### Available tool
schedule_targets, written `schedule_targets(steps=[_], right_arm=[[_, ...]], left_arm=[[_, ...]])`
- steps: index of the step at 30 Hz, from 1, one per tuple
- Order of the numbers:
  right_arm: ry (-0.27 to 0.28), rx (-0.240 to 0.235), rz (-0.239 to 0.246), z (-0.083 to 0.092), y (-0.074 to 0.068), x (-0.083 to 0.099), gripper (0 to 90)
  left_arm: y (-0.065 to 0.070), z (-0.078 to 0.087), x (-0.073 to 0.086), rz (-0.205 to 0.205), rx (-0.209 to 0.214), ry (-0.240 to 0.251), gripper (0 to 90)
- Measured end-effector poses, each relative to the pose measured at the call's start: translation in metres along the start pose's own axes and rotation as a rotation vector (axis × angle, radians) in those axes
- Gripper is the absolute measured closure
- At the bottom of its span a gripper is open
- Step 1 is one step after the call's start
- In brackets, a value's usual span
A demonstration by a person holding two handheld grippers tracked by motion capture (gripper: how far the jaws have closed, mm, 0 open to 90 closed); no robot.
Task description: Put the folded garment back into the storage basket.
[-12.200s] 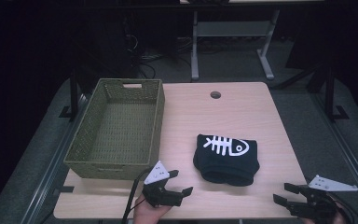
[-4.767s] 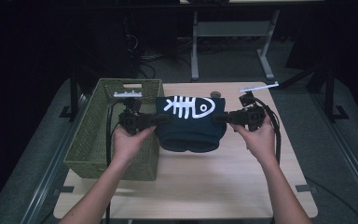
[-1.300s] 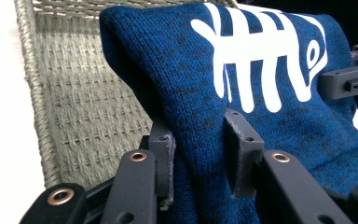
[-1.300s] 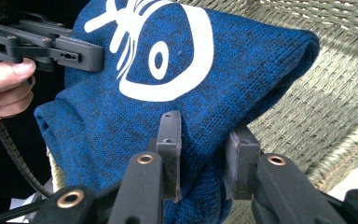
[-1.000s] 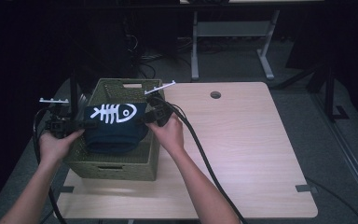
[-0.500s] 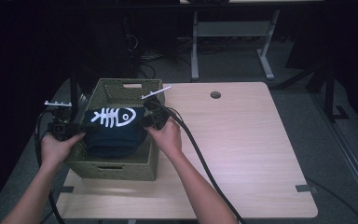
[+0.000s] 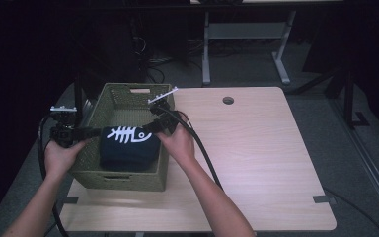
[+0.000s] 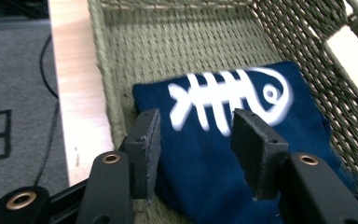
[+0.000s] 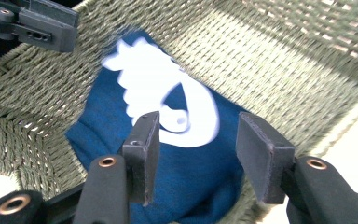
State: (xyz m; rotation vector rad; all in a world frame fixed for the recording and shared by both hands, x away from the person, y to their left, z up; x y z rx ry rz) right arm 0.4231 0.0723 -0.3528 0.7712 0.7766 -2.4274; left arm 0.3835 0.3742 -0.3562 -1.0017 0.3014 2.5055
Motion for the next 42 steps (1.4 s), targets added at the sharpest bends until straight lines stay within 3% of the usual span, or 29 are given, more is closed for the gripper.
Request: schedule_targets(steps=[5, 9, 13, 25, 31, 34, 42], right_arm=[[0.003, -0.016, -0.012, 0.007, 0.006, -0.002, 49.1], [0.008, -0.039, -0.026, 0.016, 0.010, -0.001, 49.5], [0.035, -0.093, -0.047, 0.027, 0.015, 0.000, 49.6], [0.066, -0.144, -0.079, 0.056, 0.035, 0.008, 46.5], [0.077, -0.160, -0.101, 0.066, 0.048, 0.015, 44.0], [0.091, -0.174, -0.116, 0.074, 0.059, 0.022, 42.6], [0.106, -0.170, -0.143, 0.090, 0.078, 0.034, 41.0]], left_arm=[[0.001, -0.001, -0.001, 0.006, 0.017, 0.004, 52.3], [0.005, -0.001, -0.003, 0.014, 0.049, 0.027, 52.3], [0.010, 0.003, -0.005, 0.017, 0.067, 0.064, 51.7], [0.026, 0.010, -0.009, 0.031, 0.115, 0.115, 46.6], [0.042, 0.010, -0.013, 0.001, 0.141, 0.131, 45.8], [0.052, 0.007, -0.017, 0.002, 0.175, 0.149, 45.3], [0.075, 0.003, -0.027, -0.027, 0.208, 0.162, 42.0]])
Point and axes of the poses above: each handheld gripper's, and its own axes: z roughly backward along the jaws, x roughly out of its underside, y roughly to its right, the point moved 1 cm from there along -z, roughly forward along the jaws, and after that the axes turned 11 degrees about -z, right-handed, at the moved point
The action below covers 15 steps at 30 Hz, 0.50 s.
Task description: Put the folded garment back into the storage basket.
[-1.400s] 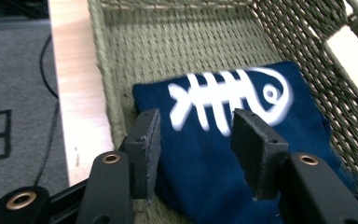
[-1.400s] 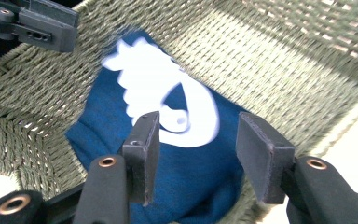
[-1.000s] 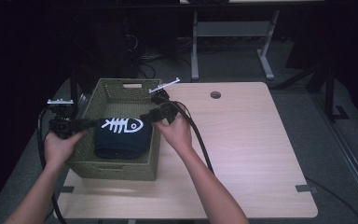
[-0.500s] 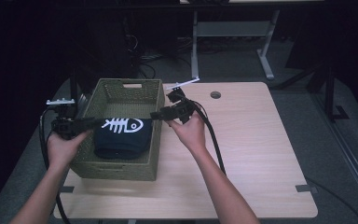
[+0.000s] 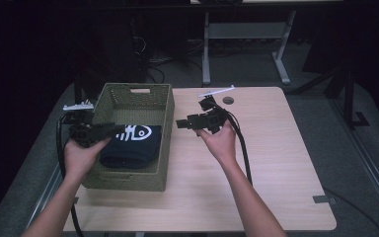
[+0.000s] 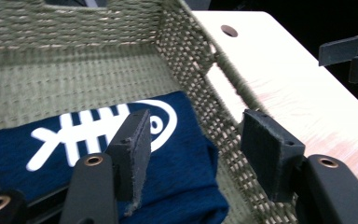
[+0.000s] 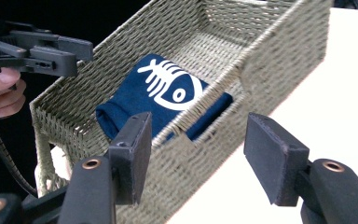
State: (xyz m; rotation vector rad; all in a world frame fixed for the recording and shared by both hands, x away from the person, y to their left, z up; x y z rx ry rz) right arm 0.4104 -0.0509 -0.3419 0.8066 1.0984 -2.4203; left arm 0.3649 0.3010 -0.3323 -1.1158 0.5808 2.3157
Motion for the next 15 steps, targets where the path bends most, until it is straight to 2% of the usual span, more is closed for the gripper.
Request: schedule_targets(steps=[4, 15], right_arm=[[0.016, 0.004, -0.012, 0.016, 0.010, 0.005, 40.6], [0.052, 0.015, -0.036, 0.050, 0.032, 0.016, 39.7]], left_arm=[[0.013, -0.008, -0.006, -0.008, 0.022, 0.000, 40.3], [0.034, -0.022, -0.013, -0.021, 0.032, -0.002, 35.7]])
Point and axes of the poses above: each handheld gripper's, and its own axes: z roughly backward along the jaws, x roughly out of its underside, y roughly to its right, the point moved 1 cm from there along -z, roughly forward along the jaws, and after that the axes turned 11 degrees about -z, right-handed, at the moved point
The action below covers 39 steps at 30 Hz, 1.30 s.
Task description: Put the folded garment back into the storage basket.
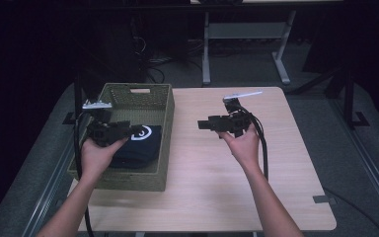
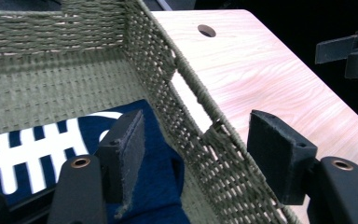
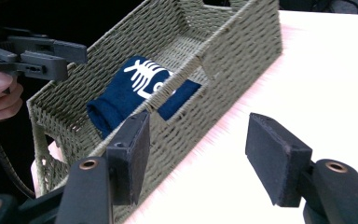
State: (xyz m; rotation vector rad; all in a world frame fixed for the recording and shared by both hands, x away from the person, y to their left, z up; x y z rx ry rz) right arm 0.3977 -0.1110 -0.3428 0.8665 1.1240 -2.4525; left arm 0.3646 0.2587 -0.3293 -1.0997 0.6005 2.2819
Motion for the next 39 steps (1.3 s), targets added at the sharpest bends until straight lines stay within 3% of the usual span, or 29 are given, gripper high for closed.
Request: schedule_targets(steps=[15, 39], right_arm=[[0.028, 0.028, -0.029, 0.039, 0.030, 0.013, 38.8], [0.069, 0.073, -0.061, 0.089, 0.063, 0.028, 37.0]], left_arm=[[0.033, -0.027, -0.012, -0.037, 0.040, -0.009, 33.6], [0.078, -0.059, -0.029, -0.085, 0.106, -0.007, 30.8]])
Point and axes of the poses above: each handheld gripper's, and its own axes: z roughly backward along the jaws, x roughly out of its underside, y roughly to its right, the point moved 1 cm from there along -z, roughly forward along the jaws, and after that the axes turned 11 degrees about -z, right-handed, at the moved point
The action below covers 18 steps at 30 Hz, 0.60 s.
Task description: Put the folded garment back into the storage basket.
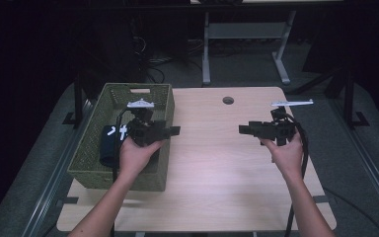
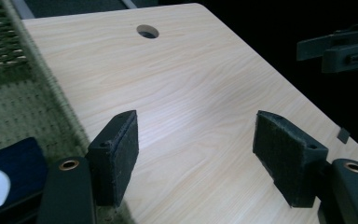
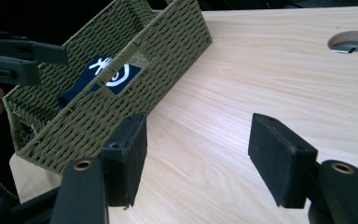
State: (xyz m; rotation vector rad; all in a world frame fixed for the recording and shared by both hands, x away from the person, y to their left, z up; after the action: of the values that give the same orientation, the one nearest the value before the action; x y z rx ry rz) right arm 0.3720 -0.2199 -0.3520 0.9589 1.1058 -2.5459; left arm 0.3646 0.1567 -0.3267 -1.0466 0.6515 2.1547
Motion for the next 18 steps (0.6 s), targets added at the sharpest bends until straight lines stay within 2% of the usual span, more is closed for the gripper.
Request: schedule_targets(steps=[4, 18], right_arm=[[0.007, 0.014, -0.014, 0.010, 0.010, 0.004, 36.6], [0.025, 0.040, -0.042, 0.031, 0.031, 0.016, 36.5]], left_arm=[[0.008, -0.007, -0.003, -0.010, 0.011, 0.001, 30.3], [0.033, -0.033, -0.008, -0.044, 0.055, -0.013, 27.9]])
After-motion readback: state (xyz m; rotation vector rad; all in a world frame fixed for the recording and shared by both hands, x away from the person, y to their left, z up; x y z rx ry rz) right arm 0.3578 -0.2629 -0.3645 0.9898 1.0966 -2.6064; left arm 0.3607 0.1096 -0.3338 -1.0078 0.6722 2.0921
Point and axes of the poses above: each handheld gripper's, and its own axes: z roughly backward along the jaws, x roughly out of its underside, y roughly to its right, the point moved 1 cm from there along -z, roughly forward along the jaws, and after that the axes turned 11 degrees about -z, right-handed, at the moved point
